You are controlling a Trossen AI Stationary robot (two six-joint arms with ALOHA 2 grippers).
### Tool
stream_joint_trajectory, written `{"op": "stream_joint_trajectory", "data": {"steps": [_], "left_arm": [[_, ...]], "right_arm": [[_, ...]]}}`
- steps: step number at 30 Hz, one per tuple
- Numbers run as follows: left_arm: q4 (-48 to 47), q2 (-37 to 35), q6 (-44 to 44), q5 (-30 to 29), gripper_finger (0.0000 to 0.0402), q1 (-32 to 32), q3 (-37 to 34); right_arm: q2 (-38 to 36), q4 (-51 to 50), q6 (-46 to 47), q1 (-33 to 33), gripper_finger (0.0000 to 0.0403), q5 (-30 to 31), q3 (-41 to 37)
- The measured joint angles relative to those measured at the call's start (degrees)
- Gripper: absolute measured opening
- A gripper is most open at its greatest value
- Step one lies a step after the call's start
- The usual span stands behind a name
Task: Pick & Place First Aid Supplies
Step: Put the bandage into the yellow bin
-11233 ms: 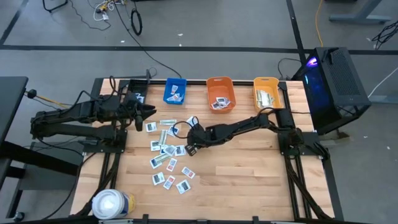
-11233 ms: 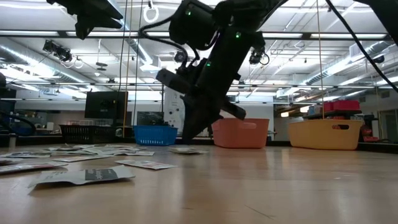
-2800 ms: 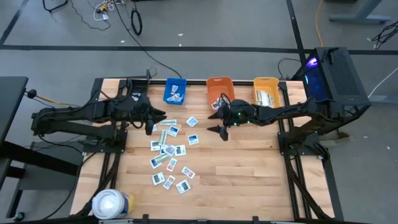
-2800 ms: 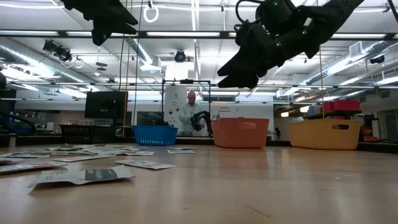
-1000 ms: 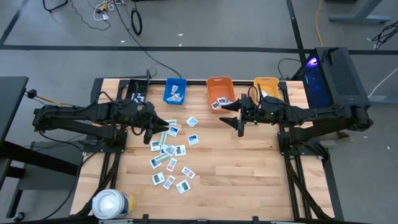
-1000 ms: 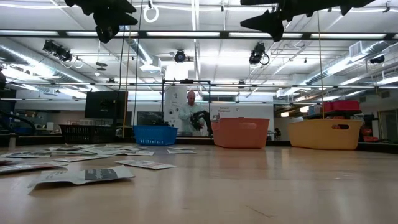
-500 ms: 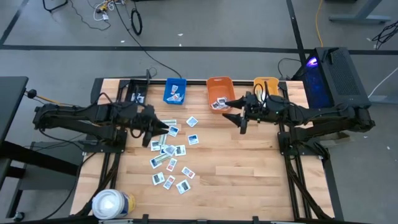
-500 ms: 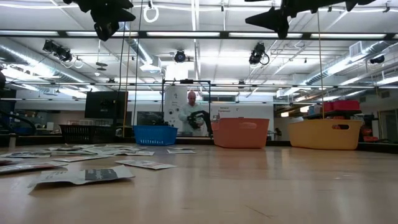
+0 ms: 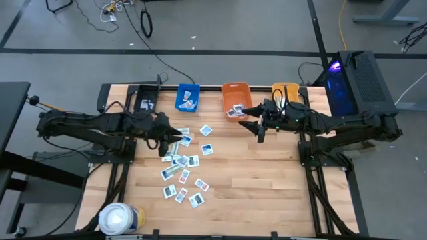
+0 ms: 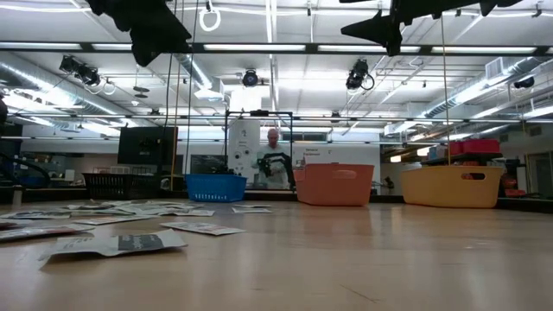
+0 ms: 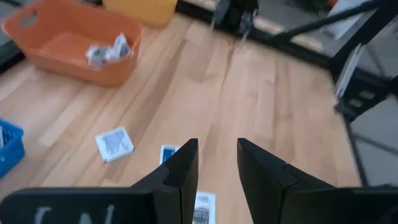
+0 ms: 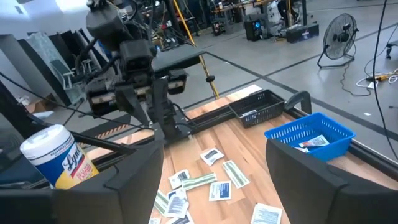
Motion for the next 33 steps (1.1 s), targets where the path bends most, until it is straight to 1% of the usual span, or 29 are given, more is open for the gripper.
{"op": "stream_joint_trajectory", "data": {"steps": [5,10,14,17,20,28,33], "left_arm": [[-0.04,4.68,-0.03,2.14,0.0121,0.00,-0.02],[0.10,9.38,-0.03,3.43,0.0151,0.00,-0.02],[0.18,10.95,-0.43,3.43,0.0171,0.00,-0.02],[0.30,10.97,-0.66,3.43,0.0176,0.00,-0.02],[0.32,10.97,-0.62,3.11,0.0177,0.00,-0.02],[0.35,10.97,-0.66,2.82,0.0177,0.00,-0.02],[0.36,10.97,-0.66,2.80,0.0177,0.00,-0.04]], "right_arm": [[0.00,-0.01,-0.06,0.00,0.0284,0.00,0.00],[0.00,-4.20,-1.52,0.00,0.0284,-0.28,0.00],[0.01,-9.24,-2.51,0.00,0.0281,-1.64,0.00],[0.03,-10.98,-2.76,0.02,0.0265,-2.20,0.00],[0.03,-11.16,-3.78,0.02,0.0227,-1.74,0.00],[0.03,-10.84,-4.18,0.02,0.0085,-1.56,0.00],[0.02,-9.09,-3.87,0.02,0.0015,-1.55,0.00]]}}
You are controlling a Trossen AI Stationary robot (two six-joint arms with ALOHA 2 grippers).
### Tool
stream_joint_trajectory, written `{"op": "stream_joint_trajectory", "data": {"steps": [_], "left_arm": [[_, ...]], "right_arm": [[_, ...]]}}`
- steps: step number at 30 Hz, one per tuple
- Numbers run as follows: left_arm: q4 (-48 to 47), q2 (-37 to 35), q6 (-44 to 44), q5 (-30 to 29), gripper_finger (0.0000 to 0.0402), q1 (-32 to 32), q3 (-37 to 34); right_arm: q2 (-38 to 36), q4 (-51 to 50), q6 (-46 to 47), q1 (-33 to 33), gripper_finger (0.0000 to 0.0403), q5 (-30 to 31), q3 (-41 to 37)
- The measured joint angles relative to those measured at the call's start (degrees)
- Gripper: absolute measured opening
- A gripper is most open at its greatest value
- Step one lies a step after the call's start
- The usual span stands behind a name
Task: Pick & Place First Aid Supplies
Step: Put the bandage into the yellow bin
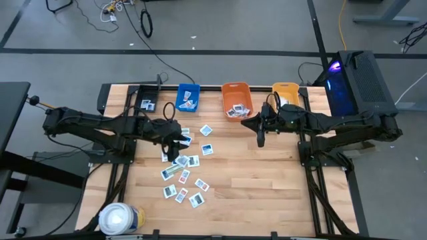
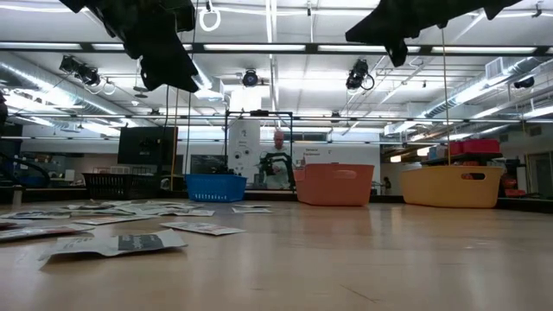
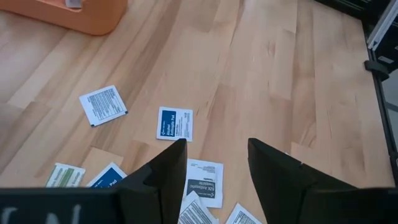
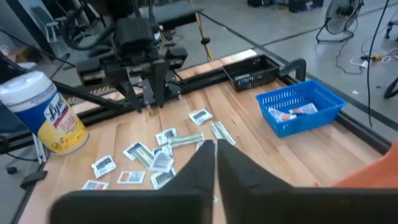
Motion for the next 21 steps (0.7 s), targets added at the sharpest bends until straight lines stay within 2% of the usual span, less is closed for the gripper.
{"op": "stream_joint_trajectory", "data": {"steps": [2,8,16,21], "left_arm": [[0.01,0.00,0.00,0.01,0.0177,0.00,0.00],[0.03,0.00,0.00,-0.01,0.0177,0.00,0.00],[0.03,-0.02,-0.02,-0.01,0.0177,0.00,-0.02],[0.03,-0.02,-0.02,-0.01,0.0177,0.00,-0.02]], "right_arm": [[0.02,1.15,-0.48,0.00,0.0005,0.00,0.00],[0.01,5.38,-3.19,-0.01,0.0011,-0.28,0.00],[0.00,7.56,-6.52,0.00,0.0006,-5.69,-0.47],[0.02,14.72,-6.59,-0.02,0.0002,-8.87,-4.40]]}}
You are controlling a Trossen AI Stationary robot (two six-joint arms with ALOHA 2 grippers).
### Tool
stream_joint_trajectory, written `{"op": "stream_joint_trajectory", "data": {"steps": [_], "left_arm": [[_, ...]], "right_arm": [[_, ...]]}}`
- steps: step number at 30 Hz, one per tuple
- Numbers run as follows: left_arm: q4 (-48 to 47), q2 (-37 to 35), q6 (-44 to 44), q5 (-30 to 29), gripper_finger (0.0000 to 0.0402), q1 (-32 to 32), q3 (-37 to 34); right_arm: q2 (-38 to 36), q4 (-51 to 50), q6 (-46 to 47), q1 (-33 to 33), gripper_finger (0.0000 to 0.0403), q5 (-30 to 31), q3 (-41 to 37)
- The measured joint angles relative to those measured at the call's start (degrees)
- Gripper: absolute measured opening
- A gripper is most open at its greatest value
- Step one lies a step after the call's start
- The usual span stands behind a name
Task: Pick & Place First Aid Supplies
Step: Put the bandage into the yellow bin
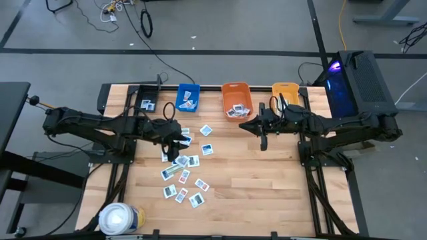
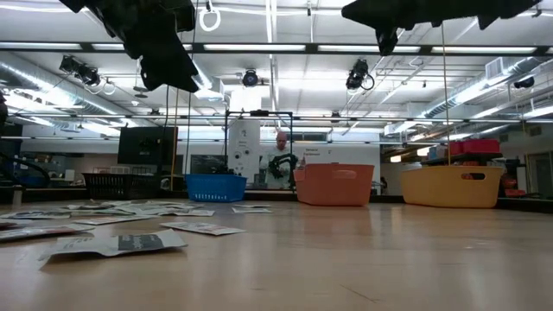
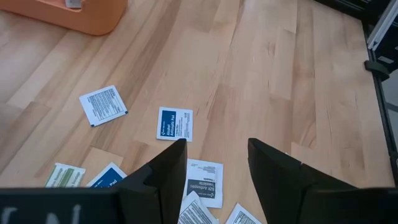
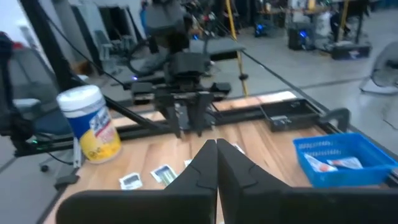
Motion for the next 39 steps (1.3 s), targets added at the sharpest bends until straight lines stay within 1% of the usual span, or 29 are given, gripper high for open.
{"op": "stream_joint_trajectory", "data": {"steps": [7,11,13,19,22,26,28,30,33,36,39], "left_arm": [[0.00,0.00,0.00,0.00,0.0177,0.00,0.00],[0.00,0.00,0.00,0.00,0.0177,0.00,0.00],[0.00,0.00,0.00,0.00,0.0177,0.00,0.00],[0.00,0.00,-0.02,0.00,0.0177,0.00,-0.02],[0.00,0.00,-0.02,0.00,0.0177,0.00,-0.04],[0.00,0.00,-0.02,0.00,0.0177,0.01,-0.04],[0.00,0.00,-0.02,0.00,0.0177,0.00,-0.04],[0.00,0.00,-0.02,0.00,0.0177,0.02,-0.04],[0.00,-0.02,-0.02,0.00,0.0177,0.00,-0.04],[0.00,-0.02,-0.02,0.00,0.0177,0.00,-0.04],[0.00,-0.04,-0.02,0.00,0.0177,0.00,-0.04]], "right_arm": [[0.00,9.43,-0.22,0.01,0.0002,-1.17,-7.44],[-1.47,8.33,-0.67,0.00,0.0002,-6.17,-9.49],[-4.36,4.74,-1.32,0.02,0.0002,-7.24,-9.79],[-15.20,-10.68,-5.30,-0.02,0.0002,-9.38,-10.04],[-19.48,-15.68,-5.28,-0.01,0.0002,-10.95,-10.04],[-24.47,-19.07,-4.58,-0.04,0.0002,-12.38,-10.00],[-26.61,-23.53,-4.13,-0.11,0.0002,-12.51,-9.02],[-27.93,-29.73,-5.45,-0.11,0.0002,-10.96,-6.56],[-30.30,-38.13,-9.34,-0.11,0.0002,-6.82,-3.50],[-33.74,-42.26,-12.04,-0.26,0.0002,-4.25,-1.94],[-37.16,-45.98,-12.28,-0.80,0.0002,-4.09,-0.87]]}}
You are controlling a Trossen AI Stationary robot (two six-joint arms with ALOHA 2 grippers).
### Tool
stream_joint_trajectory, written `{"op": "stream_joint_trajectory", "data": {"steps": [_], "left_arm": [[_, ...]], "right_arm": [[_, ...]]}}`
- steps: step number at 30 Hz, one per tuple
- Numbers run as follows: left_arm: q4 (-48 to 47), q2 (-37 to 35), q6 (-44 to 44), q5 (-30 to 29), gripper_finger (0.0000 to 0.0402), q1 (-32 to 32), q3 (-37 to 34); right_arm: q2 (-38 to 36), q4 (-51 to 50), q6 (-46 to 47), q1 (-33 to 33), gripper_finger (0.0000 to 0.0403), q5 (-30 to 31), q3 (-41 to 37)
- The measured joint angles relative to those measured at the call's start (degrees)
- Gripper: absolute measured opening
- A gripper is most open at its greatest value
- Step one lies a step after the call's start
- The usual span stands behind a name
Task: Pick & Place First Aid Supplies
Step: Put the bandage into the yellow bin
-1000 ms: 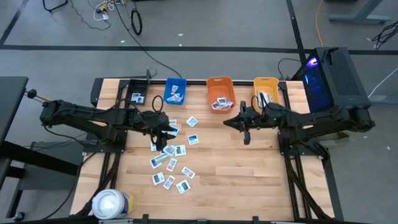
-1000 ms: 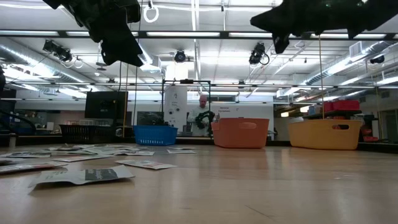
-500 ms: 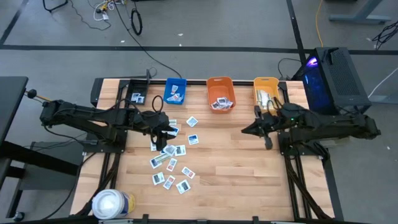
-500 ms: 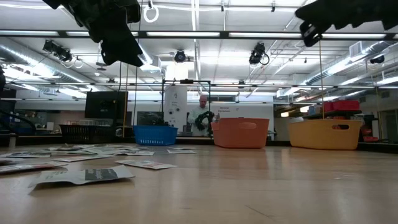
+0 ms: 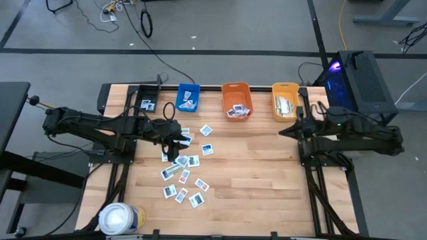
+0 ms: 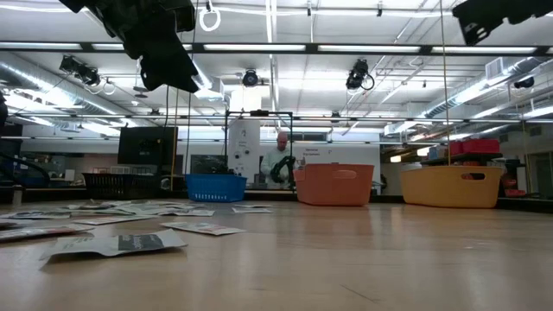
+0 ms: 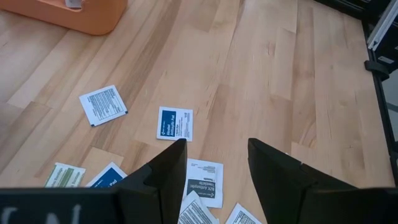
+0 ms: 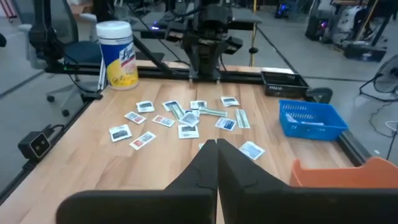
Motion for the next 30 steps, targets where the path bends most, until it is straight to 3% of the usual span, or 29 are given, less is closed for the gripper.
{"op": "stream_joint_trajectory", "data": {"steps": [12,22,30], "left_arm": [[0.00,0.00,0.00,0.00,0.0177,0.01,0.00],[0.00,0.00,0.00,0.00,0.0177,0.00,0.00],[0.00,0.00,0.00,0.00,0.0177,0.00,0.00]], "right_arm": [[-8.51,-9.41,2.36,-1.17,0.0002,-0.51,6.20],[-9.13,-20.87,4.28,-1.14,0.0002,1.61,16.43],[-9.13,-22.43,4.10,-1.12,0.0002,4.63,23.45]]}}
